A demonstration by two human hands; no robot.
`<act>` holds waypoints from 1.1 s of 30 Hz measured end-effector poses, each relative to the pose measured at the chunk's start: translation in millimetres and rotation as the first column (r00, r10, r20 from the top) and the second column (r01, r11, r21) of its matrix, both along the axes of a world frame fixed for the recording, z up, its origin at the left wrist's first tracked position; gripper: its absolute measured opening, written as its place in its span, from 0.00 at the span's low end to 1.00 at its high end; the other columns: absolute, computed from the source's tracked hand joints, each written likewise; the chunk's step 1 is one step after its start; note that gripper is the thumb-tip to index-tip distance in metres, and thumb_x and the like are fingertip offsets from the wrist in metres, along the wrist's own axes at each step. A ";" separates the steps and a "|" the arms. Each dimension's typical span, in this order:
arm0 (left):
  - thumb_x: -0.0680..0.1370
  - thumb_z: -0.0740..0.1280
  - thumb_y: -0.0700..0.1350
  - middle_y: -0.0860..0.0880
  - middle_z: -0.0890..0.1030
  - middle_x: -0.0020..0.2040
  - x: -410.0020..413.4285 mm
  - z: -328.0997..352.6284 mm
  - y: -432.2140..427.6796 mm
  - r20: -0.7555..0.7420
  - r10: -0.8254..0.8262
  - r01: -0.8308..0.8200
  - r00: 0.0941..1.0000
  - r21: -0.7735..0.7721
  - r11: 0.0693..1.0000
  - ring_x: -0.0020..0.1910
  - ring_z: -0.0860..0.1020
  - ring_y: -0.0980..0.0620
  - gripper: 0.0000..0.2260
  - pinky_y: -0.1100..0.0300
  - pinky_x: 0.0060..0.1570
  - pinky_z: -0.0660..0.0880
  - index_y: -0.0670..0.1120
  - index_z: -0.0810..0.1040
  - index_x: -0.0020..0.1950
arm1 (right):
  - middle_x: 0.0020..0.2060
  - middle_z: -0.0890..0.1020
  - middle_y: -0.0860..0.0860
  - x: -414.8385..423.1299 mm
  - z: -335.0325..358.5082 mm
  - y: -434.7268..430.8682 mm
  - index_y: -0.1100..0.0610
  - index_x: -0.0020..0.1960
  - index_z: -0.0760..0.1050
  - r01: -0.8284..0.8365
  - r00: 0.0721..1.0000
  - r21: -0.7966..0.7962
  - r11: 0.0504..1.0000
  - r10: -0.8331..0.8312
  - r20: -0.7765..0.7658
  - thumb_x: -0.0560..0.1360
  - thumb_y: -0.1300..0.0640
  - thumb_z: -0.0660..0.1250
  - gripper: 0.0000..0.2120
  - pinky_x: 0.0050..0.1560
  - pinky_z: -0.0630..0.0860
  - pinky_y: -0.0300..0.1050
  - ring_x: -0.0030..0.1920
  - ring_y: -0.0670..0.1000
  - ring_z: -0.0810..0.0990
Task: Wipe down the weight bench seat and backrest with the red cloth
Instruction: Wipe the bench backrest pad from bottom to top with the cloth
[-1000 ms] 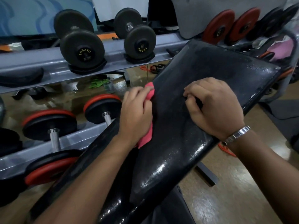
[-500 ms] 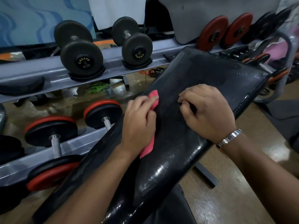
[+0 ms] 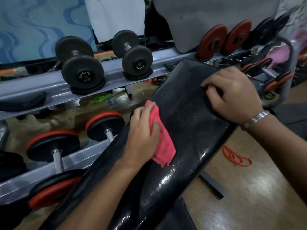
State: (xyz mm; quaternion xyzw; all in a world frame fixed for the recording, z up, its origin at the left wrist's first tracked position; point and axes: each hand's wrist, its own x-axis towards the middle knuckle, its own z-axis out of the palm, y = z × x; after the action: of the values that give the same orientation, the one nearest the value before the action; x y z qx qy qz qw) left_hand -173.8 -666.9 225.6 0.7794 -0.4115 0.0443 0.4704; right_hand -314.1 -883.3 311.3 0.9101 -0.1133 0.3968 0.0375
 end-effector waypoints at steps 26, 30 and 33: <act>0.77 0.55 0.46 0.48 0.72 0.51 -69.5 6.2 -38.3 0.243 0.163 -0.182 0.956 0.058 0.982 0.48 0.71 0.46 0.11 0.50 0.49 0.69 0.48 0.71 0.57 | 0.47 0.83 0.52 3.5 -3.6 5.7 0.55 0.47 0.83 0.047 0.999 0.034 0.998 -0.047 -0.002 0.77 0.54 0.59 0.13 0.49 0.73 0.56 0.48 0.59 0.77; 0.77 0.58 0.45 0.47 0.73 0.52 -42.4 0.1 -28.8 0.230 0.234 -0.259 0.945 0.086 0.962 0.49 0.72 0.44 0.08 0.49 0.50 0.69 0.48 0.70 0.55 | 0.46 0.83 0.51 4.5 -3.4 6.2 0.55 0.47 0.83 0.046 0.999 0.040 0.998 -0.046 0.006 0.77 0.55 0.60 0.13 0.49 0.72 0.53 0.47 0.58 0.77; 0.75 0.58 0.44 0.44 0.74 0.53 -35.0 12.7 -53.0 0.133 0.360 -0.374 0.923 0.099 0.922 0.51 0.73 0.42 0.10 0.50 0.49 0.66 0.46 0.71 0.55 | 0.46 0.83 0.51 5.2 -3.4 7.4 0.55 0.47 0.83 0.046 0.999 0.051 0.998 -0.046 0.003 0.77 0.54 0.60 0.13 0.50 0.72 0.53 0.47 0.58 0.77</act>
State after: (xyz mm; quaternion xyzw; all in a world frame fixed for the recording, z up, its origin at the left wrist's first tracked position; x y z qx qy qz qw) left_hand -208.8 -719.9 238.4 0.8664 -0.2858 0.1502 0.3809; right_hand -308.9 -875.9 307.9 0.9071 -0.1442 0.3948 0.0232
